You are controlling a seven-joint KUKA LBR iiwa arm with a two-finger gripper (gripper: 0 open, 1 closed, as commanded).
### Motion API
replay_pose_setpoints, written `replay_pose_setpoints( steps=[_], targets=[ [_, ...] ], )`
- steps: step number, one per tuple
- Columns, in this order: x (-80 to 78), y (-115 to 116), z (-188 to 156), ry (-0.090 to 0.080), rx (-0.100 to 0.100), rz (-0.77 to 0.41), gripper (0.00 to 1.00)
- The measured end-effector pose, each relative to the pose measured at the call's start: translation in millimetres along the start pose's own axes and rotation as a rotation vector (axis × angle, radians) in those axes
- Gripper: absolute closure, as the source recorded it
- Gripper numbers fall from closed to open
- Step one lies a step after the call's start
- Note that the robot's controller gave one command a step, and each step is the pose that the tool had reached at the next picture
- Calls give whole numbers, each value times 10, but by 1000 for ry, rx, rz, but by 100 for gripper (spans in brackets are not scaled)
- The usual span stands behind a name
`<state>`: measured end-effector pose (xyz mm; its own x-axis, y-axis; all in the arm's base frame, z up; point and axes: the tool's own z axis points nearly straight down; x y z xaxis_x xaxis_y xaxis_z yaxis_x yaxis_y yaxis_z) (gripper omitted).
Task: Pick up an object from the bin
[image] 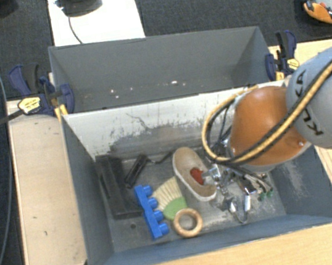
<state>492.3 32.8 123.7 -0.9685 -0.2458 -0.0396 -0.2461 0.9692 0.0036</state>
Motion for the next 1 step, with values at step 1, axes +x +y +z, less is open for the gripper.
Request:
replay_pose_setpoints(
  steps=[1],
  targets=[
    [233,-422,516,2,-1,233,100]
  ],
)
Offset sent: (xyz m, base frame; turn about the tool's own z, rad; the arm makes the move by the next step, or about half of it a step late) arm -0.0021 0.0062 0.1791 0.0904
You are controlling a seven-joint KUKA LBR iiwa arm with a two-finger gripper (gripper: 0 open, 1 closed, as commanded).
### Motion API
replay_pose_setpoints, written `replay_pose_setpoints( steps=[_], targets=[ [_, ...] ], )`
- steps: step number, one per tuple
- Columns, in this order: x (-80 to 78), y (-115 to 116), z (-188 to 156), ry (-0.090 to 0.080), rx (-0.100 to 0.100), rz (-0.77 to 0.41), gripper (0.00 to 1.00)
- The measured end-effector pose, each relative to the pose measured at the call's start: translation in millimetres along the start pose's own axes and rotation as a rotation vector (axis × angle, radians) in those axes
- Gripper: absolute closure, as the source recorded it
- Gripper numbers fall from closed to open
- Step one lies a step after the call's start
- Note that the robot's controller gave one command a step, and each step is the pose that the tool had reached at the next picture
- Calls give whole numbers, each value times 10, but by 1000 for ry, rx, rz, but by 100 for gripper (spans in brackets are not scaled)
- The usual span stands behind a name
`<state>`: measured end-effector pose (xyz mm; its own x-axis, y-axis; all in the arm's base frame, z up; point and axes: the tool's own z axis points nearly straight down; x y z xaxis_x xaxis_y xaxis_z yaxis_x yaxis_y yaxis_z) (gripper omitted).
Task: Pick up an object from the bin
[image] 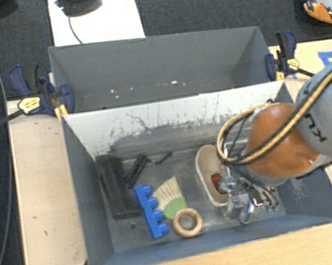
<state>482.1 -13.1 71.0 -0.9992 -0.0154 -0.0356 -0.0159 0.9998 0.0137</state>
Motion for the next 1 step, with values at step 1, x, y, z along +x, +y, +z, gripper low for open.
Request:
replay_pose_setpoints(
  steps=[1],
  targets=[
    [-72,275,-1164,5,1,-70,100]
  ],
)
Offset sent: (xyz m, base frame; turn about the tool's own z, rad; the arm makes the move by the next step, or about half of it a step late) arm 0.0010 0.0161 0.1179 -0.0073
